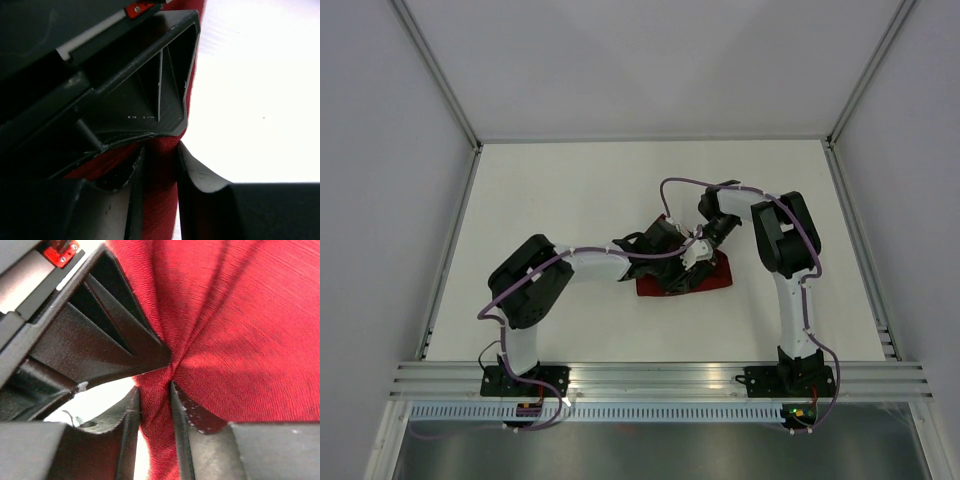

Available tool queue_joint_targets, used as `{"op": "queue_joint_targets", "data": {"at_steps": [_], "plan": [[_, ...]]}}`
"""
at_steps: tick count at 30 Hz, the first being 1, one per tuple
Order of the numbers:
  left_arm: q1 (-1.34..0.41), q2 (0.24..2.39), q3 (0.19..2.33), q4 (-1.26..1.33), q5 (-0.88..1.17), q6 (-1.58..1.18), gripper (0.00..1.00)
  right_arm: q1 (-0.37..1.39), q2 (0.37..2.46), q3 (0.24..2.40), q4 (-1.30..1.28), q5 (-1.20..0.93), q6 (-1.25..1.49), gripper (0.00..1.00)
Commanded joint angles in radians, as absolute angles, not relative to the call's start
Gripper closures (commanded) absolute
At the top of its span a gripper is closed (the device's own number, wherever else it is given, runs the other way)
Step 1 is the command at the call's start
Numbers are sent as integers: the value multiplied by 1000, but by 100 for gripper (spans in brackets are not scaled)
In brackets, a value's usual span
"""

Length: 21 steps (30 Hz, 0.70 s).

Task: Fold the napkin, place the utensils inside, and roll it up
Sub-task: Roll the napkin at the center of the board.

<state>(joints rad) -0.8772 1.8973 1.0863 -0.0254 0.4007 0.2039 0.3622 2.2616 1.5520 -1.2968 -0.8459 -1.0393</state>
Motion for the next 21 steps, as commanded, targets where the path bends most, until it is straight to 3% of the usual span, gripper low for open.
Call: {"op": "queue_joint_targets", "data": {"at_steps": [1,9,21], "plan": [[-827,1986,1127,-98,537,81,98,371,2186,1490,-1071,-749,-1046,57],[-778,2049,1197,-181,653,11,98,295,1976,1361,-799,-713,-845,34],[-742,2149,1226,-236,781,-51,98,172,1901,1338,-700,-716,-795,30]]}}
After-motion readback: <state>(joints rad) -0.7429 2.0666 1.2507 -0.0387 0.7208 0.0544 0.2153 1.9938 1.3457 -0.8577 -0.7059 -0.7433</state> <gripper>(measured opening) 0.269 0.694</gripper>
